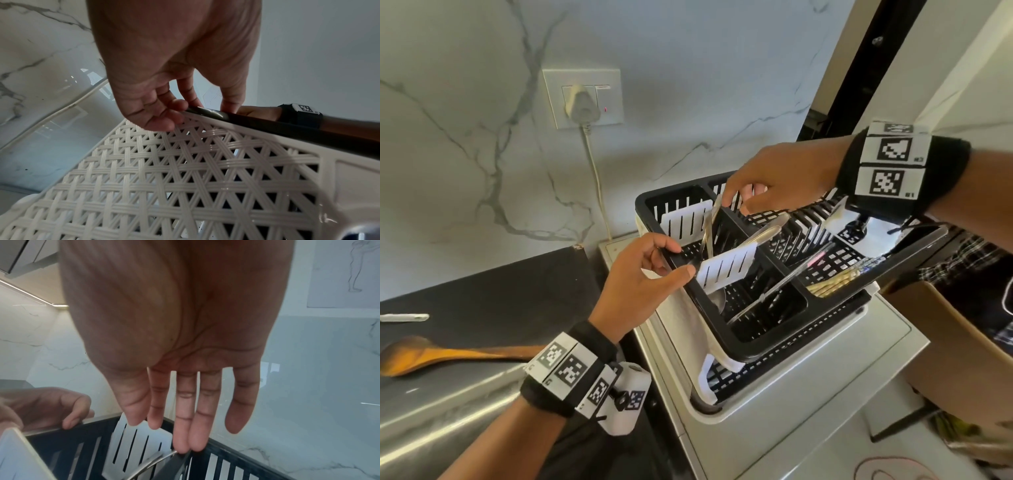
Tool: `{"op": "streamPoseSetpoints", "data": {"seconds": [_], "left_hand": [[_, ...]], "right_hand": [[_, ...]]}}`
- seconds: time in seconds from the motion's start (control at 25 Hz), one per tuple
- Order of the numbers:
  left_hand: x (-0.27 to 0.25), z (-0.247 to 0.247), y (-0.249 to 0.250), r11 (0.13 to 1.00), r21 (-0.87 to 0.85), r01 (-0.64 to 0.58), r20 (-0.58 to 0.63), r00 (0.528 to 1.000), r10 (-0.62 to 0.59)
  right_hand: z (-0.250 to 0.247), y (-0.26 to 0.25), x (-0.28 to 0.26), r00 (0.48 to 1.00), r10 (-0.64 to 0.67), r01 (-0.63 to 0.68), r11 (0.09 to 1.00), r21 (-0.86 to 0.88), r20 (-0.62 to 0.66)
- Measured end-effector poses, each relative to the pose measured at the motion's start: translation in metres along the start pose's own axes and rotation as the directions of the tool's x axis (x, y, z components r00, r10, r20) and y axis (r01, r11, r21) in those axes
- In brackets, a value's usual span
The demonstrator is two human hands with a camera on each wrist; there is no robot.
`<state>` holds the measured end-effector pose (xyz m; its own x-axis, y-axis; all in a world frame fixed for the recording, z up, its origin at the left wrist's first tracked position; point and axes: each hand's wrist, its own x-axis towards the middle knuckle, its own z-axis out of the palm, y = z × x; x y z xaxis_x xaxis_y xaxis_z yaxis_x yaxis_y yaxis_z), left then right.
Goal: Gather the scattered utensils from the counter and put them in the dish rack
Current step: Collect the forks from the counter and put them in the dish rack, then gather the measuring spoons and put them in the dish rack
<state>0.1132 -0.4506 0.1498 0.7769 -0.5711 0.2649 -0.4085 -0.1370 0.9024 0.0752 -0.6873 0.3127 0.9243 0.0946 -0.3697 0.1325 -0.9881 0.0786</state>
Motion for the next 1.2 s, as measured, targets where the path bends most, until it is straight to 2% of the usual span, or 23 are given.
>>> {"op": "streamPoseSetpoints", "data": {"seconds": [0.2,0.36,0.44,0.6,0.8,0.88,1.0,1.08,1.2], "left_hand": [[-0.010,-0.003,0.014,0.999,0.022,0.024,0.021,0.999,-0.025],[-0.041,-0.020,0.007,0.997,0.047,0.057,0.057,0.997,-0.059],[-0.070,-0.037,-0.005,0.988,0.096,0.119,0.035,0.992,-0.123],[-0.144,-0.091,-0.043,0.928,0.266,0.260,-0.117,0.964,-0.237],[-0.234,-0.174,-0.095,0.756,0.427,0.496,-0.288,0.867,-0.406],[-0.262,-0.207,-0.116,0.675,0.465,0.573,-0.366,0.818,-0.443],[-0.287,-0.249,-0.139,0.576,0.497,0.649,-0.450,0.761,-0.468],[-0.301,-0.273,-0.153,0.517,0.528,0.674,-0.467,0.739,-0.486],[-0.317,-0.294,-0.172,0.453,0.565,0.689,-0.428,0.715,-0.554]], "right_hand": [[-0.029,-0.018,-0.021,0.997,-0.049,0.047,0.998,-0.043,-0.052],[-0.058,-0.069,0.001,0.976,-0.172,0.164,0.984,-0.068,-0.136],[-0.070,-0.111,0.027,0.954,-0.261,0.256,0.965,-0.051,-0.149],[-0.071,-0.217,0.093,0.893,-0.434,0.425,0.900,-0.090,-0.123],[-0.001,-0.329,0.199,0.850,-0.527,0.526,0.849,-0.061,-0.007],[0.040,-0.357,0.236,0.855,-0.518,0.518,0.855,-0.020,-0.016],[0.093,-0.367,0.291,0.913,-0.398,0.406,0.909,0.091,-0.094],[0.110,-0.374,0.328,0.943,-0.315,0.332,0.921,0.204,-0.110],[0.115,-0.395,0.378,0.954,-0.248,0.290,0.900,0.326,-0.166]]}}
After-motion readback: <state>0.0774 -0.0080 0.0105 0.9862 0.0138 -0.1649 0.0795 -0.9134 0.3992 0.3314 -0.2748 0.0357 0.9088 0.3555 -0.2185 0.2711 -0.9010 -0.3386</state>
